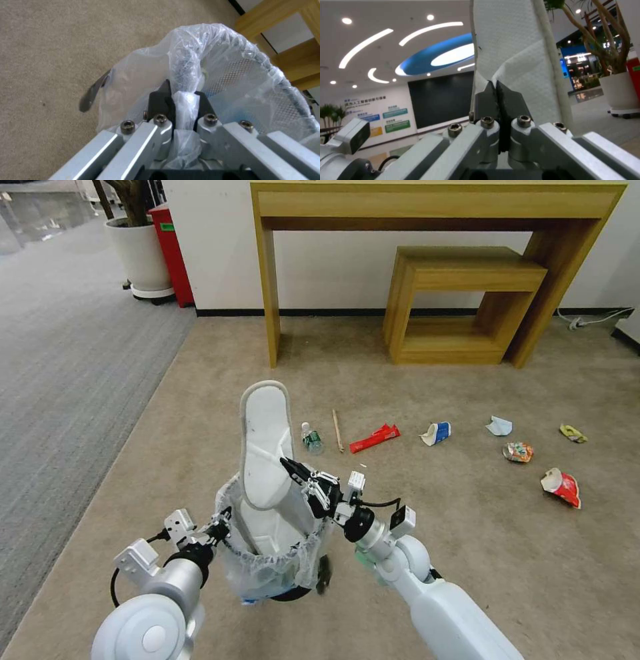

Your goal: Pick up the trash bin and place the garbage on the floor into it.

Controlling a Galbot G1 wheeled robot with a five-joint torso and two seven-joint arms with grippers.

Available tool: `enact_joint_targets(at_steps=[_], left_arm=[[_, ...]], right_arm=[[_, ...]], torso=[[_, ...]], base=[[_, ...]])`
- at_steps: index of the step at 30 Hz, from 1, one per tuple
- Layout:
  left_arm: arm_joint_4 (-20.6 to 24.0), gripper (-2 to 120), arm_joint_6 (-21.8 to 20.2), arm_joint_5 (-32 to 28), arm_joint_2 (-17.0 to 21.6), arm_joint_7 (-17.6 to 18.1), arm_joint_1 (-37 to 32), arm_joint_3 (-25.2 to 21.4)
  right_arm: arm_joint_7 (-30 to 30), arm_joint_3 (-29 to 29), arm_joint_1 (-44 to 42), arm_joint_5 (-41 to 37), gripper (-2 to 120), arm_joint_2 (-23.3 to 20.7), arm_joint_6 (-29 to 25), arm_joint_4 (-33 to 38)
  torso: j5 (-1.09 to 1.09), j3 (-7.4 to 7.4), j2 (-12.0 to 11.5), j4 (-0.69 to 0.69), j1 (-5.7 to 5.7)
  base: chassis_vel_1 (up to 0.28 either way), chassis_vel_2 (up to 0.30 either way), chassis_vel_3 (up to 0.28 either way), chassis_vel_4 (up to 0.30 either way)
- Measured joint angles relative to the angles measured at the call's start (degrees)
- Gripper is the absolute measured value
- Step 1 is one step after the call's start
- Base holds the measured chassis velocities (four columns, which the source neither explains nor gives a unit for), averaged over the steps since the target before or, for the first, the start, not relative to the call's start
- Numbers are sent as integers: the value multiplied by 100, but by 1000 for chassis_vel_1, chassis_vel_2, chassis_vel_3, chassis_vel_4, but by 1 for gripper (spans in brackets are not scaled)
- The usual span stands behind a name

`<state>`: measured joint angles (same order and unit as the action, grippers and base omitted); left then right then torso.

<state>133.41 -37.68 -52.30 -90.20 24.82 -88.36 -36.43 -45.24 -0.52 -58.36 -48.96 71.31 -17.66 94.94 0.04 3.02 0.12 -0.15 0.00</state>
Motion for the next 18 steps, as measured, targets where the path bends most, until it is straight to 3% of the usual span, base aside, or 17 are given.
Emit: enact_joint_targets(at_steps=[12,18], left_arm=[[66,3,-36,-16,56,0,-47,-71],[133,3,-47,-72,74,0,-66,-137]], right_arm=[[-6,-116,-65,192,1,-132,-17,53],[66,-192,-146,477,24,-272,-6,47]], torso=[[0,0,0,0,0],[0,0,0,0,0]], base=[[0,0,0,0],[0,0,0,0]])
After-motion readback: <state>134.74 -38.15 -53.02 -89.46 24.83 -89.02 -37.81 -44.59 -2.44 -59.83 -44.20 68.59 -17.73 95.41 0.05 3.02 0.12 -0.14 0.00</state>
